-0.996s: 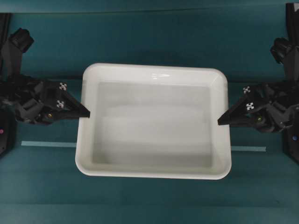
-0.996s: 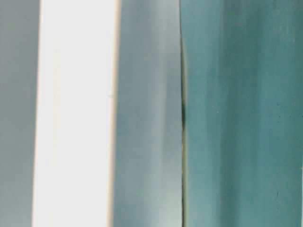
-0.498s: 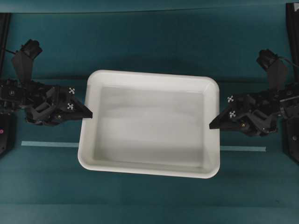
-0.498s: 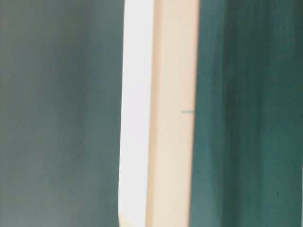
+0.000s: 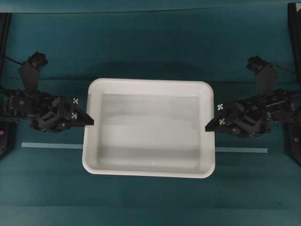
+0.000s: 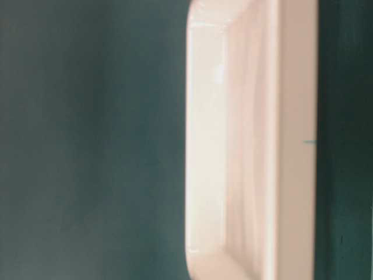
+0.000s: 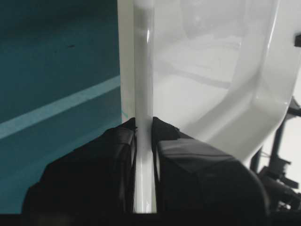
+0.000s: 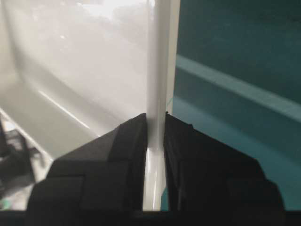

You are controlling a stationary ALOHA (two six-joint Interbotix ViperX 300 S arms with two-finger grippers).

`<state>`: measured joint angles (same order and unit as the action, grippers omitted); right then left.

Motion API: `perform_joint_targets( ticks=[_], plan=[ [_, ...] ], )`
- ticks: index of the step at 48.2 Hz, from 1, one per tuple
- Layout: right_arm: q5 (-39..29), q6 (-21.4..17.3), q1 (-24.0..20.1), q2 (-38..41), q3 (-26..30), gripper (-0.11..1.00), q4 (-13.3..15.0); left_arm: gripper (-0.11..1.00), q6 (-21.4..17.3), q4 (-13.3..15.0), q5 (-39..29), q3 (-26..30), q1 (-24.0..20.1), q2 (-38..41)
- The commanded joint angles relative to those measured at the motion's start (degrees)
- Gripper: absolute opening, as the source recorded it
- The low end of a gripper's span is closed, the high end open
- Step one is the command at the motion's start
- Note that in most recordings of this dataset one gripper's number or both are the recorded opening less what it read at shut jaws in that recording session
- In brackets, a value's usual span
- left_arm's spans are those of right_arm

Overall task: Lift the white case with both hands.
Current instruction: 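Lower the tray back onto the table with both grippers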

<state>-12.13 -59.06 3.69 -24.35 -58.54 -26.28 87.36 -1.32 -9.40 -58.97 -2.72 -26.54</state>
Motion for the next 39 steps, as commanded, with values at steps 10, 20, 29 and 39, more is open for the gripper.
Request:
perform_joint_targets(
  ticks=[10, 20, 29, 39],
  plan=[
    [0.35, 2.99, 0.09, 8.53, -0.44, 0.12, 0.09, 0.06, -1.49, -0.44, 1.05, -1.32, -1.23, 4.92],
    [0.53, 4.13, 0.35, 10.28, -0.18, 0.12, 0.09, 0.06, -2.20, -0.44, 1.05, -1.41, -1.23, 7.82],
    [0.18, 4.13, 0.44, 10.72, -0.35, 0.12, 0.09, 0.06, -2.29, -0.44, 2.29, -1.93, -1.05, 10.55],
    [0.18, 4.22, 0.44, 11.95, -0.97, 0.12, 0.09, 0.06, -2.29, -0.44, 3.34, -2.46, -1.05, 13.27]
  ],
)
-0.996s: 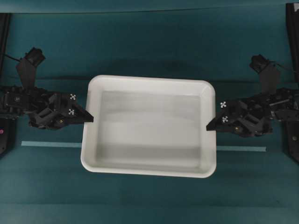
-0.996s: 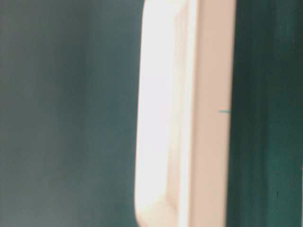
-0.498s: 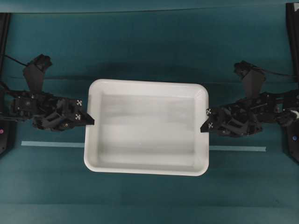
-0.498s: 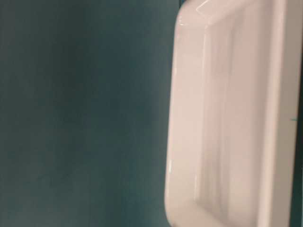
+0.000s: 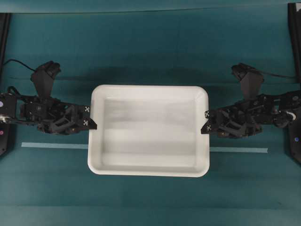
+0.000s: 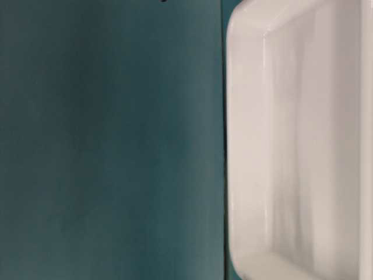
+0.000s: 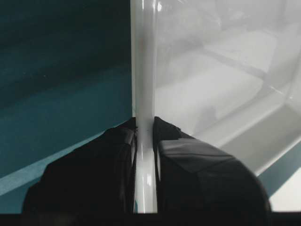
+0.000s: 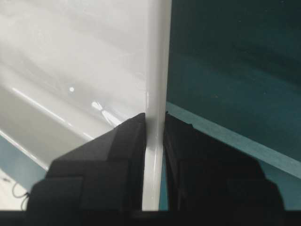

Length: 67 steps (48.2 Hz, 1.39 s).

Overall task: Lift the white case with both hands.
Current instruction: 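Lower the tray back onto the table with both grippers, then open both grippers and release the tray rims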

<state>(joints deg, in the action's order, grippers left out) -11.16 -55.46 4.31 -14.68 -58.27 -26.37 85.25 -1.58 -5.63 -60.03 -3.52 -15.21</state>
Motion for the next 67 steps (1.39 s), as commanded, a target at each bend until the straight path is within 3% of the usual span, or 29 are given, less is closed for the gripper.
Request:
perform_joint_targets(
  ticks=[1, 28, 62, 67],
  plan=[
    [-0.70, 0.62, -0.18, 2.55, -1.41, 0.12, 0.18, 0.06, -0.18, -0.18, -0.44, -1.49, -0.18, 2.20],
    [0.35, 1.76, -0.18, 7.47, -1.49, 0.12, 0.18, 0.06, -0.26, -0.18, 3.96, -1.41, -0.18, 9.40],
    [2.90, 1.76, 0.35, 8.09, -1.23, 0.11, 0.18, 0.06, -0.18, -0.18, 5.98, -0.88, 0.00, 9.40],
    [3.16, 1.76, 0.35, 8.09, -0.97, 0.17, 0.18, 0.06, -0.18, -0.18, 8.17, -1.14, 0.09, 9.40]
  ],
)
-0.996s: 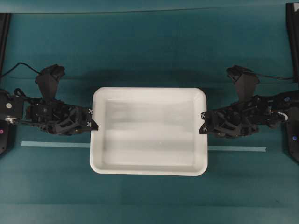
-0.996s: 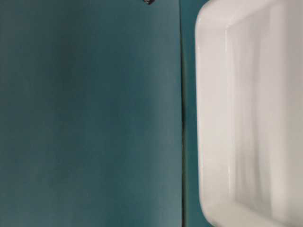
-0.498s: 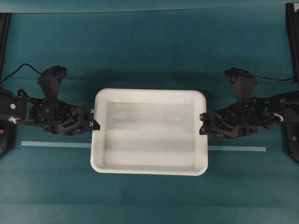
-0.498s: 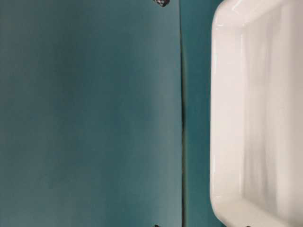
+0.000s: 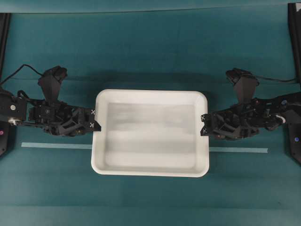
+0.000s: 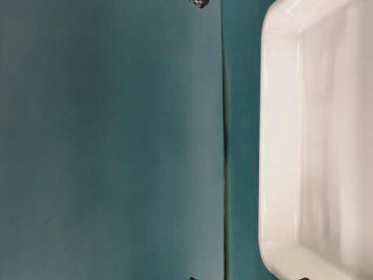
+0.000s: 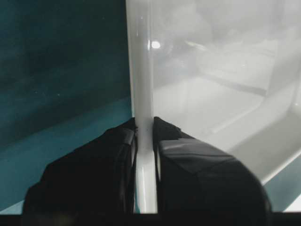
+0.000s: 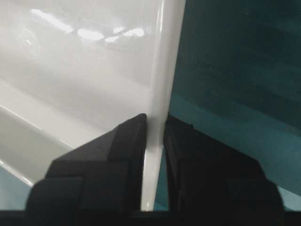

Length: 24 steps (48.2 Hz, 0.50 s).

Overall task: Lift the white case with both hands.
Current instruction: 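Open both grippers and release the tray rims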

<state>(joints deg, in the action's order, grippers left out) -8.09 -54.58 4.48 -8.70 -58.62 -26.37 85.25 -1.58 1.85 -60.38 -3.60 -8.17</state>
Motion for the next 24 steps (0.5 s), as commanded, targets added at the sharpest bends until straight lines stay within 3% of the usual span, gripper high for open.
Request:
perform_joint_targets(
  ticks=[1, 4, 8, 15, 20, 24],
  plan=[
    [0.09, 0.88, 0.18, 2.11, -0.62, 0.18, 0.18, 0.06, -0.26, -0.18, 0.88, -0.79, 0.18, 2.37],
    [0.44, 0.88, 0.18, 2.11, -0.53, 0.30, 0.18, 0.08, -0.26, -0.18, 1.14, -0.97, 0.26, 2.20],
    [0.88, 0.88, 0.18, 2.02, -0.44, 0.49, 0.18, 0.21, -0.26, -0.18, 1.23, -0.97, 0.26, 2.20],
    [0.62, 0.79, 0.26, 1.49, 0.00, 0.84, 0.18, 0.64, -0.26, -0.18, 1.32, -0.62, 0.18, 1.85],
    [0.62, 0.70, 0.18, 0.62, 0.09, 0.92, 0.18, 0.90, -0.53, -0.18, 1.67, -0.62, 0.26, 1.14],
    [0.62, 0.62, 0.35, -0.70, -0.18, 0.91, 0.18, 0.97, -1.32, -0.18, 2.37, -0.97, 0.26, 0.18]
  ],
)
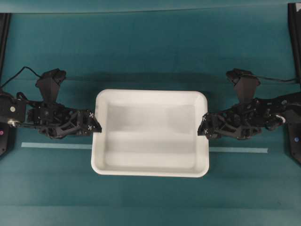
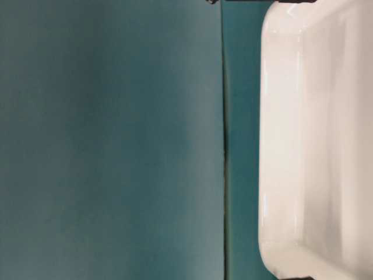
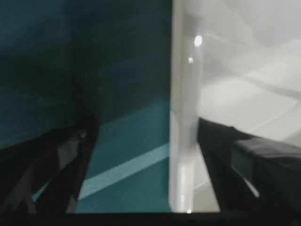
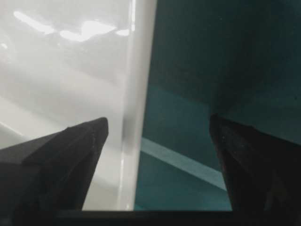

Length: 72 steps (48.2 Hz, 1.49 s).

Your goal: Lift the white case with both hands.

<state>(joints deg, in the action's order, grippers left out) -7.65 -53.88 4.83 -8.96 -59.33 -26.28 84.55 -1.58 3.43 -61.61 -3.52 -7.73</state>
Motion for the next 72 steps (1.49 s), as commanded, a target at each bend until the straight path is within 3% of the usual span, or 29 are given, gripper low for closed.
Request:
perform_joint_targets(
  ticks=[1, 15, 27, 37, 46, 51, 58, 66, 72],
  plan=[
    [0.00, -0.09, 0.00, -0.88, 0.44, 0.91, 0.09, 0.96, -0.97, -0.18, 0.79, 0.18, 0.18, -0.53],
    [-4.75, 0.70, 1.49, -10.99, -1.05, 0.91, 0.53, 0.95, -6.06, -0.18, -2.55, -0.26, 0.18, -10.02],
    [-5.45, 3.25, 2.81, -23.12, -1.23, 0.91, 2.81, 0.95, -16.35, -0.18, -11.87, 0.44, 0.18, -22.06],
    [-4.92, 9.14, 2.81, -29.88, -1.05, 0.91, 7.91, 0.95, -24.52, -0.18, -13.71, 0.79, 0.18, -31.29],
    [-3.69, 15.82, 2.81, -34.98, -1.05, 0.90, 14.59, 0.95, -28.39, -0.18, -13.80, 0.53, 0.18, -37.18],
    [-3.16, 18.19, 2.72, -37.09, -0.97, 0.90, 16.96, 0.94, -30.06, -0.18, -13.71, 0.44, 0.18, -39.46],
    [-2.90, 19.78, 2.11, -39.90, -0.97, 0.90, 20.39, 0.94, -33.66, -0.18, -13.71, 0.70, 0.26, -42.54],
    [-3.08, 20.48, 1.14, -43.51, -0.53, 0.90, 25.75, 0.94, -42.54, -0.18, -13.80, 1.32, 0.18, -46.67],
    [-3.25, 22.15, 0.79, -45.79, 0.00, 0.89, 27.60, 0.93, -47.90, -0.18, -13.80, 1.85, 0.18, -49.83]
  ],
)
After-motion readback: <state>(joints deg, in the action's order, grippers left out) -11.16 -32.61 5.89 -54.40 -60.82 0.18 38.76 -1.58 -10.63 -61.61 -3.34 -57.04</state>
